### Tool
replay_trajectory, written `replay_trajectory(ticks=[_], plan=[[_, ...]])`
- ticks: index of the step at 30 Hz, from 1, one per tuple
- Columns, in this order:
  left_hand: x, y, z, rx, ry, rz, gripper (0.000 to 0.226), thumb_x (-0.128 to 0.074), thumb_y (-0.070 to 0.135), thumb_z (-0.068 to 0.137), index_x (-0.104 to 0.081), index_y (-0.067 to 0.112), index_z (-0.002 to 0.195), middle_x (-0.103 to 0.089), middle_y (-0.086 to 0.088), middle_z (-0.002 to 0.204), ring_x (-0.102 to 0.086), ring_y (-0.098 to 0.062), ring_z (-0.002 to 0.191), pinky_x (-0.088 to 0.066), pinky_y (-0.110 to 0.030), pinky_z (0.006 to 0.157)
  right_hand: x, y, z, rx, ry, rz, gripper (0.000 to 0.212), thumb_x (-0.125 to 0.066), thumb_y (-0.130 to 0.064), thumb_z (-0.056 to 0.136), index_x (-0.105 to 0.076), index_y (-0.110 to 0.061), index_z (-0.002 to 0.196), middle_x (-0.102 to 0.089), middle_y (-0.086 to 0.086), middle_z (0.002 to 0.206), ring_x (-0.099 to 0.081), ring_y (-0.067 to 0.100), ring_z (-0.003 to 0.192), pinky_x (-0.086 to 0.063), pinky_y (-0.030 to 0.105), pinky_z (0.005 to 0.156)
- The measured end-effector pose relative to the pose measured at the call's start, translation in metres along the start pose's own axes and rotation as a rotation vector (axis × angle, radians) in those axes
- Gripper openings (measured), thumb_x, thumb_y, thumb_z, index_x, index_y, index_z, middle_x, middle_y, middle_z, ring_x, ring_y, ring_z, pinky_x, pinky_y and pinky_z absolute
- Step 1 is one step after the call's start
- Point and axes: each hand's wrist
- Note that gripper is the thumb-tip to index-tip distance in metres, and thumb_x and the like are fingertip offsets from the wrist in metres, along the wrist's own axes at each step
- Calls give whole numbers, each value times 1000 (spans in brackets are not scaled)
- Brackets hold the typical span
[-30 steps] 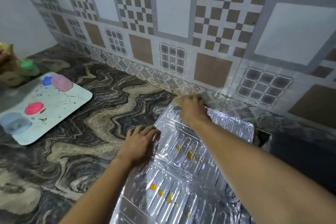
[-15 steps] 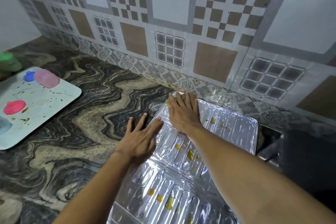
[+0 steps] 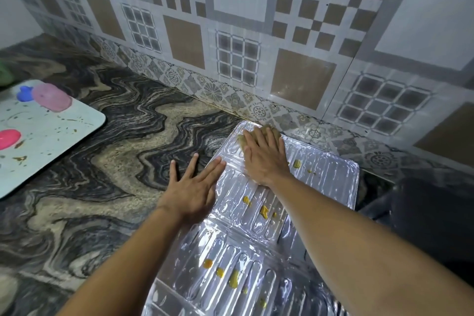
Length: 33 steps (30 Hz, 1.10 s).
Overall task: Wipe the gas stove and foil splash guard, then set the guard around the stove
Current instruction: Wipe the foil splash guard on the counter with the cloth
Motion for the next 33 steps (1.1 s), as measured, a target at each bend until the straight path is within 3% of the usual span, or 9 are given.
replay_trajectory(ticks=[10,20,28,33], plan=[[4,4,0,28,-56,14,58,-9,44,102,22,45,150,20,29,159,21,-28,150,14,-72,110,7,39,-30,-140,-23,16,57,-7,-45,104,7,-35,159,15,-5,167,19,22,153,8,49,123],[7,7,0,53,-83,1,58,-11,44,102,19,45,151,18,30,159,19,-28,151,11,-76,108,21,63,-58,-466,-162,74,56,-6,-43,105,21,-38,154,30,-8,162,29,24,149,15,52,120],[7,6,0,56,-99,7,57,-9,46,102,21,45,150,20,29,158,20,-29,150,13,-77,107,22,69,-68,-762,-120,121,59,-13,-38,105,15,-37,157,27,-5,164,25,35,149,12,61,117],[6,5,-1,58,-95,9,56,-6,47,102,23,46,149,21,28,158,22,-29,149,15,-77,106,26,78,-67,-937,-19,211,61,-26,-38,106,5,-33,159,22,8,165,22,36,150,14,55,117]])
Point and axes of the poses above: each hand's wrist, its own z-axis towards the middle knuckle, its own x-axis out of the back of the hand, y = z × x
